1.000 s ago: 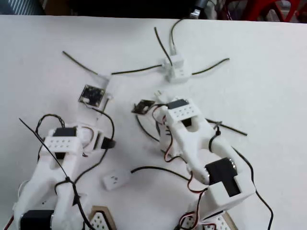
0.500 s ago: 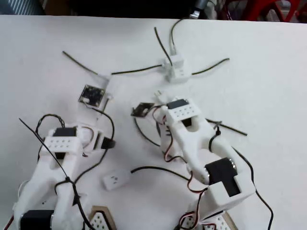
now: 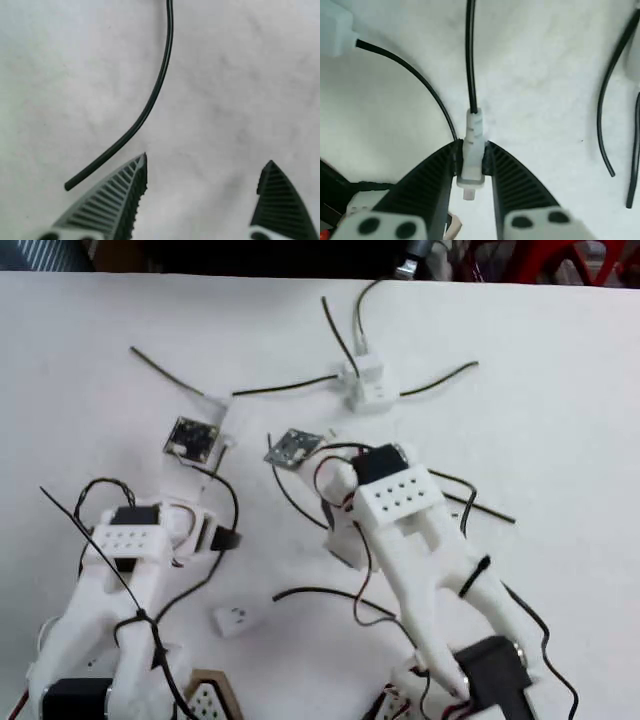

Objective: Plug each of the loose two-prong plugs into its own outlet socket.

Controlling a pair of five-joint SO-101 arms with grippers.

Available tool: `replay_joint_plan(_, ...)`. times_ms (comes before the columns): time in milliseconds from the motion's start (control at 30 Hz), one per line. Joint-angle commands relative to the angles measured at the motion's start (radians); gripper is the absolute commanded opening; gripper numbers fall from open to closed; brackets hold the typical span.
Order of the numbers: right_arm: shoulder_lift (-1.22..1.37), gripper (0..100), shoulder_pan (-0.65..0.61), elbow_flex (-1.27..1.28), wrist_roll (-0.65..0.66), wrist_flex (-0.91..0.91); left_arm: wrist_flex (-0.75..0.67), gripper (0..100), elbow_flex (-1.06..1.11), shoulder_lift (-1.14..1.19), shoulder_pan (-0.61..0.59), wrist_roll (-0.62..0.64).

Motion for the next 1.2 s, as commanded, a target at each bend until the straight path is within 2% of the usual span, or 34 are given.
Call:
replay_joint_plan(0,-0.105,1.8,-0.051,-0.032,-0.049,0.027,-0.020,34,-0.005,-0.054,-0.008,0.002)
replay_joint_plan(67,-0.145,1.8,-0.076,-0.034,-0.057,0.010,-0.020,34,-0.005,-0.054,-0.008,0.002)
replay_joint_plan(167,-0.226,1.8,-0.099,-0.005,-0.152,-0.087,-0.020,34,-0.005,-0.054,-0.010,0.002)
replay_joint_plan(400,-0.423,1.8,-0.105,0.241,-0.278,-0.463,-0.020,34,-0.005,-0.054,-0.010,0.003)
replay_joint_plan(767,-0.598,1.8,-0.101,0.664,-0.285,-0.984,-0.020,34,-0.012,-0.054,-0.027,0.011)
replay_joint_plan(900,-0.680,1.8,-0.120,0.753,-0.358,-1.023,-0.071,34,-0.014,-0.056,-0.074,0.028)
replay_joint_plan(1033,-0.788,1.8,-0.160,0.835,-0.523,-1.021,-0.075,35,-0.057,-0.056,-0.099,0.169)
replay_joint_plan(1167,-0.937,1.8,-0.193,0.939,-0.605,-1.023,-0.074,35,-0.110,-0.056,-0.093,0.279)
